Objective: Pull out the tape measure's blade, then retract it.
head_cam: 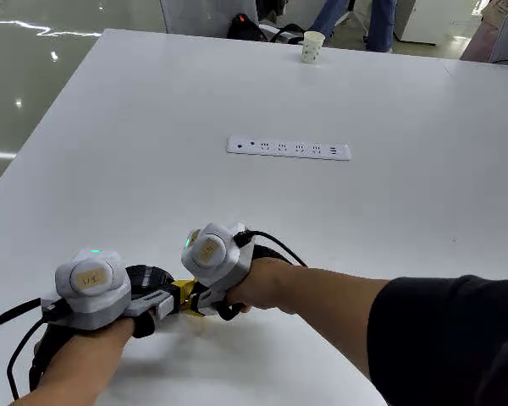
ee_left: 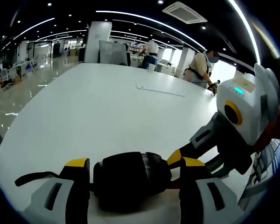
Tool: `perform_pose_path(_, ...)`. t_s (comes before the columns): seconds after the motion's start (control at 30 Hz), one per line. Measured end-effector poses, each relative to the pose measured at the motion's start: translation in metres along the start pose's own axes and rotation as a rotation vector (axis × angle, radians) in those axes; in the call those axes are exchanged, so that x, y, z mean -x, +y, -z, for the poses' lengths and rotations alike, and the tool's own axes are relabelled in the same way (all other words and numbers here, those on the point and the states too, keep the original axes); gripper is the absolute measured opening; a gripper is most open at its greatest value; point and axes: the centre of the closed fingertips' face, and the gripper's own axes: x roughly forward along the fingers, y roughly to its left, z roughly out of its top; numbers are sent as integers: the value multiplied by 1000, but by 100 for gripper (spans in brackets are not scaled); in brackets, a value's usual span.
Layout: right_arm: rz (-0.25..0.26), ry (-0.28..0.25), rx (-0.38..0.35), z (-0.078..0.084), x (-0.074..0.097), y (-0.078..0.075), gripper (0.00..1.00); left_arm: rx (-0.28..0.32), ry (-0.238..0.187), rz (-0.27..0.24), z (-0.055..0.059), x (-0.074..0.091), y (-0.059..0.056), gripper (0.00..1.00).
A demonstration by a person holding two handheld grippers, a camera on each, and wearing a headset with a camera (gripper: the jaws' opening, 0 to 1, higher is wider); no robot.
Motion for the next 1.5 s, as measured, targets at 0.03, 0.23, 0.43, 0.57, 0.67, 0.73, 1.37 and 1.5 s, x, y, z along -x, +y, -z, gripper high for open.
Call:
perform_pose_path(0.03, 1, -5, -5, -1, 1, 0, 14, 0, 0, -1, -1, 1, 1, 77)
perform_pose_path(0.23, 15, -22, -33, -2, 8, -2, 16, 20, 10, 15, 1, 4, 1, 99)
perform_pose_path(0.43, 23, -31, -69, 4, 16, -1, 19, 14, 34, -10, 6, 10, 8, 99)
perform_pose_path(0.57, 28, -64, -111, 10, 20, 3, 22, -15, 30, 25, 4, 11, 7, 99)
perform_pose_path(0.67, 39, -81, -129, 15, 24, 6, 24, -18, 10, 100, 0, 13, -4, 99)
perform_pose_path(0.73, 50, -91, -131, 19, 28, 8, 25, -64, -4, 136, -1, 17, -10, 99)
perform_pose_path(1.37, 142, -192, -215, 55, 80, 16, 37, -202, 59, 317, 17, 41, -24, 99)
perform_pose_path(1.5, 164, -210, -243, 66, 93, 14, 38, -227, 61, 338, 19, 47, -23, 99)
